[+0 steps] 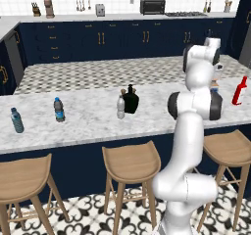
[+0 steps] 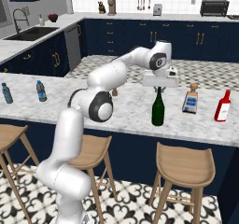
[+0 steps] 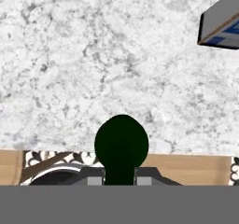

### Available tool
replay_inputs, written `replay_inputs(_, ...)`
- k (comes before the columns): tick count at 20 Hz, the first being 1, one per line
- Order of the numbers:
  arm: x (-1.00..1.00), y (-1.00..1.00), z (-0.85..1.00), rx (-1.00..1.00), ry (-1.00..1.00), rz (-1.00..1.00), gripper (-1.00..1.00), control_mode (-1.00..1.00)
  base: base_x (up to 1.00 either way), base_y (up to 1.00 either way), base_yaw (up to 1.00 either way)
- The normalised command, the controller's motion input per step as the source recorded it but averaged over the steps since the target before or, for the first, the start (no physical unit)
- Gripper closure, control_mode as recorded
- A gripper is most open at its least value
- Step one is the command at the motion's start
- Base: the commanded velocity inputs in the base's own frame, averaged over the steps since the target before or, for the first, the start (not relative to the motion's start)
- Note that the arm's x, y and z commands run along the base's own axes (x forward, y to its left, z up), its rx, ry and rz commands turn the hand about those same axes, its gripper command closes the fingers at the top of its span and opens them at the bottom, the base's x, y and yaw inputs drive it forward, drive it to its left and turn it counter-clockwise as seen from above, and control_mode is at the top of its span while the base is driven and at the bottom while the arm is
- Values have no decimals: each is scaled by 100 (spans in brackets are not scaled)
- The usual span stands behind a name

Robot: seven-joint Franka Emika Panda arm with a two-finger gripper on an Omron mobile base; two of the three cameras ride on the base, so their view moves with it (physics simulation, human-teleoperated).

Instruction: Move the plastic bottles in the middle to the plastics group, and the glass bottles in the middle to the glass group.

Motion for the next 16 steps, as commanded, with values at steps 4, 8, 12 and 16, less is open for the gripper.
replay_inputs(4, 8, -83, 18, 2, 3, 0, 100, -100, 0, 0, 0)
replay_inputs(8, 8, -74, 9, 5, 0, 0, 100, -100, 0, 0, 0)
replay_inputs(12, 4, -53, 2, 4, 0, 0, 100, -100, 0, 0, 0)
replay_inputs(16, 16, -40, 20, 1, 4, 0, 100, -100, 0, 0, 0)
